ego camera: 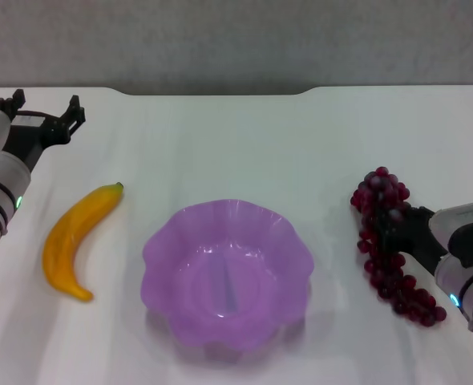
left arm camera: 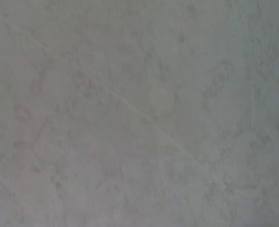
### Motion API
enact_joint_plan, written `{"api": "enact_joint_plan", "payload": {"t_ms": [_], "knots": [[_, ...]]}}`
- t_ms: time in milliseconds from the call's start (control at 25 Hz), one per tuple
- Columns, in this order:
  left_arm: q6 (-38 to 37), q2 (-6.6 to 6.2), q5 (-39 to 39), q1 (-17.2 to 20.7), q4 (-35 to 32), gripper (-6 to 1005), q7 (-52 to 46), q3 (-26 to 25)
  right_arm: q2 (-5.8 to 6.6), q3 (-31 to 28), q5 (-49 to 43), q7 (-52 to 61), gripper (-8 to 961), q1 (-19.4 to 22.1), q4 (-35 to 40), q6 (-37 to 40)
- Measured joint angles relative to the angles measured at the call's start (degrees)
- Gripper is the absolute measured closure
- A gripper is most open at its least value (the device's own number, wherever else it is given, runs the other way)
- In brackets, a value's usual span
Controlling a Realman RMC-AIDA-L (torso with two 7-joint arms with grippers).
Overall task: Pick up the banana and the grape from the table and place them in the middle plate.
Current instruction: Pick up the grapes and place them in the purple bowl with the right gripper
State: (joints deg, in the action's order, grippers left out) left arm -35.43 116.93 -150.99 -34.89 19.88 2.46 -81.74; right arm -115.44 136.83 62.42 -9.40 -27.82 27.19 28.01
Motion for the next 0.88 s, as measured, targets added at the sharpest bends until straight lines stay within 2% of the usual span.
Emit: {"api": "enact_joint_plan", "payload": {"t_ms": [360,560,880], "knots": [[0.0,0.05,0.1,0.3,0.1,113,-0.1,0.0,-0.14,0.4,0.1,-2.9,567,0.8,1.0,4.3],[0.1,0.05,0.0,0.4,0.1,113,-0.1,0.0,-0.13,1.3,0.1,-7.9,568,3.0,4.5,8.3],[0.2,0.02,0.1,0.8,-0.2,113,-0.1,0.0,0.0,1.1,0.3,-16.3,571,5.9,12.1,9.0]]}}
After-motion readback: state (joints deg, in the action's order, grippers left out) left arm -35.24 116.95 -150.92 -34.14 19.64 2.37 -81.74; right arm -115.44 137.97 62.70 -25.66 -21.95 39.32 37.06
